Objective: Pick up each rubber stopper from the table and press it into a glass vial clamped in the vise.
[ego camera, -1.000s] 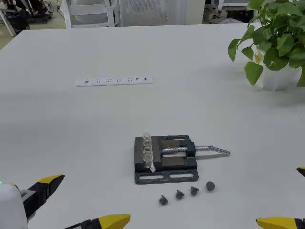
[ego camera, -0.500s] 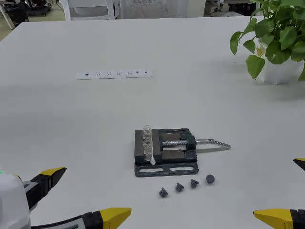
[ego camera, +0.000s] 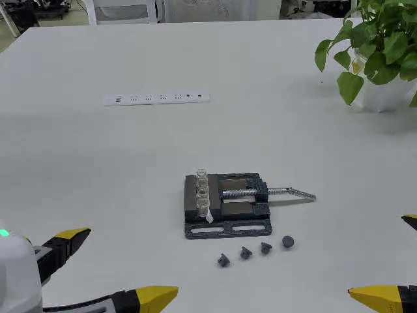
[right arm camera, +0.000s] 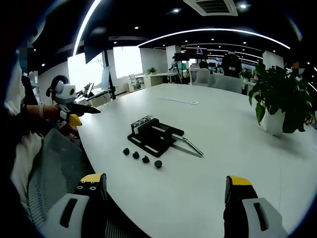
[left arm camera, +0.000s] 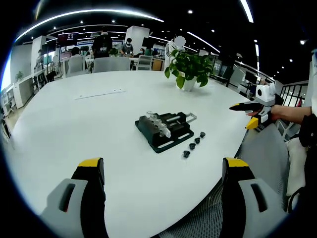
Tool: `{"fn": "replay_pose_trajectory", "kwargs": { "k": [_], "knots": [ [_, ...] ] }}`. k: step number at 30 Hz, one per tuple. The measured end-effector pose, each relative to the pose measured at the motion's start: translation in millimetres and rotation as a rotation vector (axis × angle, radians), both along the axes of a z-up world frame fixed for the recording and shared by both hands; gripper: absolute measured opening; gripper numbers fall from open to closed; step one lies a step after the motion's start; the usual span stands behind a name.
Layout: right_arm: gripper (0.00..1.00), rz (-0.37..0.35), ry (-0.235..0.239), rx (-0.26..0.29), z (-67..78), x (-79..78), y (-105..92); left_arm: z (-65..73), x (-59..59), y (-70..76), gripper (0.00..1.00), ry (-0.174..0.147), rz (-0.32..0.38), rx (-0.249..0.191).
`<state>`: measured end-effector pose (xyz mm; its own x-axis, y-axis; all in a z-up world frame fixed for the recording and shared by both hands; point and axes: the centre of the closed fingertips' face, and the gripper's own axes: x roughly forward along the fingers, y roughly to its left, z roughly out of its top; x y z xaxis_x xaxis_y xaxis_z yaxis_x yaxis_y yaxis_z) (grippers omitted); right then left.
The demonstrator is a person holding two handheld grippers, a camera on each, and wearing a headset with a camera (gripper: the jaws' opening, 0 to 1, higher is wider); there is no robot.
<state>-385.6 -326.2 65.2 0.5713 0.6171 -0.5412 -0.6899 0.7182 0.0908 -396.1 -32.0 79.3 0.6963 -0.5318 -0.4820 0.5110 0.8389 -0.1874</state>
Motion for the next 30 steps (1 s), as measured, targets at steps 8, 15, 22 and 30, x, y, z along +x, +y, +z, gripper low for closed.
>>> {"fn": "replay_pose_trajectory", "kwargs": {
  "k": [8,15,22,30],
  "knots": [
    [1.00,0.050,0.006,-0.045,-0.1,1.5,3.2,-0.9,-1.3,-2.2,0.99,0.003,-0.013,0.009],
    [0.99,0.095,0.006,-0.074,-1.5,3.5,7.4,-1.5,-2.4,-4.3,0.99,0.007,-0.028,0.018],
    [0.96,0.209,0.033,-0.168,-7.1,10.8,11.6,-3.3,-4.0,-10.4,0.99,0.011,-0.048,0.029],
    [0.91,0.325,0.045,-0.243,-14.9,21.6,16.3,-6.1,-3.0,-14.6,0.99,0.006,-0.080,0.058]
  ]
}}
